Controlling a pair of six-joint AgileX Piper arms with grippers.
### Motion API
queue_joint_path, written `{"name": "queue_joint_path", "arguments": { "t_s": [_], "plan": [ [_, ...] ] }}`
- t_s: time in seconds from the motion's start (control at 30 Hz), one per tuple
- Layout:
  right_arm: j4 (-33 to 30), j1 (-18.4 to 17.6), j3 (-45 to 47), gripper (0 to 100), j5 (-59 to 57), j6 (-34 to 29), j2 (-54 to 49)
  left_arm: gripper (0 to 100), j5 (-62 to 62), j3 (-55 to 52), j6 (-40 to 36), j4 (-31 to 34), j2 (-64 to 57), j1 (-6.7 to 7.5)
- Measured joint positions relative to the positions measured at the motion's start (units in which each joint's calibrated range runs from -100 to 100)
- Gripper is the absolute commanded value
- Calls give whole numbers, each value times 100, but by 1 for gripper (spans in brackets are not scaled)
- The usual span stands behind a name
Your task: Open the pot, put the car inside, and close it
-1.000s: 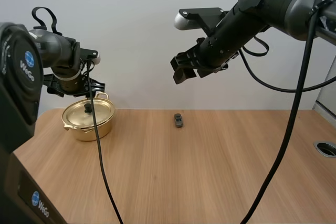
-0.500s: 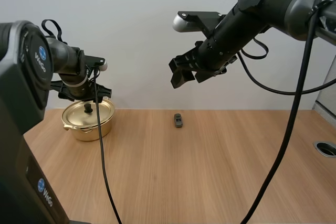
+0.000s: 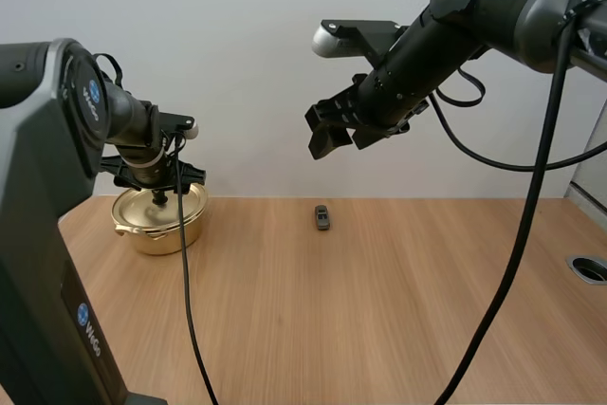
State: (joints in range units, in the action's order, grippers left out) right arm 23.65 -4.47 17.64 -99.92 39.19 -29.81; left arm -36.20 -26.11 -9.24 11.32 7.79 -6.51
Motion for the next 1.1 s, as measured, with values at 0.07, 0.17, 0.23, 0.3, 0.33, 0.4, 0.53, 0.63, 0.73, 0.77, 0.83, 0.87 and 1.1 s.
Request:
{"name": "queue_joint_path", "arguments": {
  "t_s": [0.07,0.17,0.23,0.3,0.33,0.4,0.53,0.63,0.73,0.77,0.83,0.87,1.1],
  "plan": [
    [0,0,0,100,0,0,0,100,0,58,0,0,68,0],
    [0,0,0,100,0,0,0,100,3,58,0,0,136,0],
    [0,0,0,100,0,0,0,100,21,58,0,0,185,0],
    [0,0,0,100,0,0,0,100,21,58,0,0,248,0],
    [0,0,0,100,0,0,0,100,21,58,0,0,257,0],
    [0,0,0,100,0,0,0,100,21,58,0,0,283,0],
    [0,0,0,100,0,0,0,42,21,58,-44,0,296,0],
    [0,0,0,100,0,0,0,0,37,58,-192,0,296,0],
    [0,0,0,100,0,0,0,0,174,68,-258,0,296,0],
    [0,0,0,100,0,0,0,0,252,68,-258,0,296,0],
    [0,0,0,100,0,0,0,0,310,68,-258,0,296,0],
    [0,0,0,100,0,0,0,0,364,68,-258,0,296,0],
    [0,0,0,100,0,0,0,0,291,290,-258,0,-40,0]
  ]
}}
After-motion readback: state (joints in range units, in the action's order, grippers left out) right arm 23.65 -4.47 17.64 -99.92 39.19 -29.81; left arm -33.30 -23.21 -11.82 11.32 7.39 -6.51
